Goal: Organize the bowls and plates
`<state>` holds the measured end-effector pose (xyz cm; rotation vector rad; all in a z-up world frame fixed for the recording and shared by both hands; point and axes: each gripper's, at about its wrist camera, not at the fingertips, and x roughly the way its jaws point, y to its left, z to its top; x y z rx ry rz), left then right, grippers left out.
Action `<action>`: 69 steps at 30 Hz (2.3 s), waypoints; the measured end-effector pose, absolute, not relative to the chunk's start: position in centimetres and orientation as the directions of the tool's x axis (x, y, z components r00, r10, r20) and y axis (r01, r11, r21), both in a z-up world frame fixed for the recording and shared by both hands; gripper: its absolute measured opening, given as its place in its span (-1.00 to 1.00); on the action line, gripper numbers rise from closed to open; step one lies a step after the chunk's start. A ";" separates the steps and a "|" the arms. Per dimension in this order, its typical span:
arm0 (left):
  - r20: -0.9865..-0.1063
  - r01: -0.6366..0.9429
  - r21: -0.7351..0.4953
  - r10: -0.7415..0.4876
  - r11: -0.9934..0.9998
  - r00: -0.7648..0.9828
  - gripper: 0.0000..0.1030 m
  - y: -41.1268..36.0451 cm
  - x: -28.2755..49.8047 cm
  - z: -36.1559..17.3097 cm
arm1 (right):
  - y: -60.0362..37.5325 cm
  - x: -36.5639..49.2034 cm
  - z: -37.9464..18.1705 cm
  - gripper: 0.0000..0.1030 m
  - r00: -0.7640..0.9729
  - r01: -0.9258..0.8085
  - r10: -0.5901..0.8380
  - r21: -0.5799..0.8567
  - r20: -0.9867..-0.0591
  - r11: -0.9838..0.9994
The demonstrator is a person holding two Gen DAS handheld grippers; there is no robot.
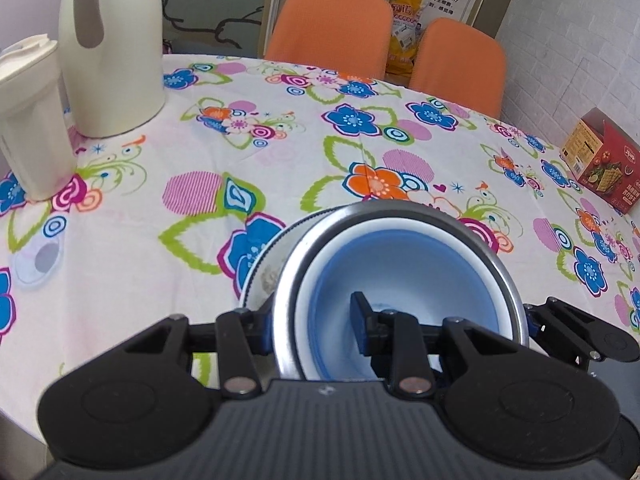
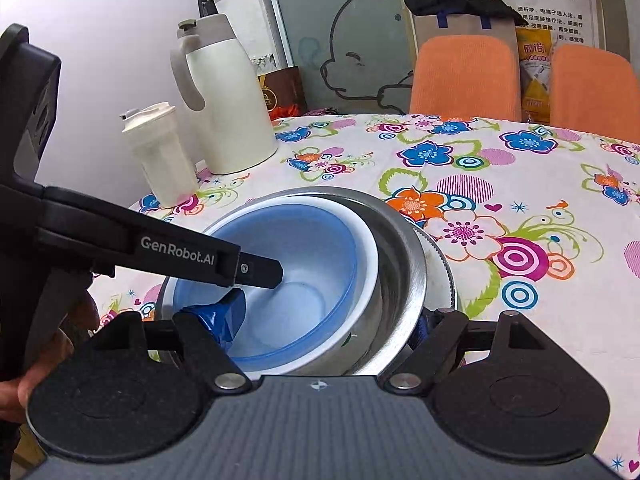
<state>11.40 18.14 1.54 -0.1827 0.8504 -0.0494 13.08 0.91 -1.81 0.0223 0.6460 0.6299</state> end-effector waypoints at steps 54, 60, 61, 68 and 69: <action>-0.477 0.130 0.003 -0.113 0.992 0.872 0.99 4.3 -11.6 1.2 | -14.7 -8.1 -1.4 0.36 0.957 -0.033 0.097 0.232 -0.273 0.972; -0.437 0.121 0.010 -0.105 0.993 0.893 0.99 4.2 -14.4 1.3 | -14.5 -10.2 -1.1 0.38 0.968 -0.048 0.098 0.212 -0.232 0.976; -0.433 0.120 0.009 -0.104 0.993 0.895 0.99 4.2 -14.6 1.3 | -14.4 -10.4 -1.1 0.38 0.968 -0.054 0.102 0.208 -0.229 0.977; -0.431 0.117 0.012 -0.100 0.993 0.897 0.99 4.3 -14.8 1.1 | -13.8 -10.6 -1.2 0.39 0.967 -0.054 0.096 0.178 -0.235 0.983; -0.432 0.116 0.011 -0.099 0.993 0.896 0.99 4.5 -14.8 1.0 | -13.8 -10.5 -1.2 0.39 0.966 -0.050 0.093 0.177 -0.240 0.983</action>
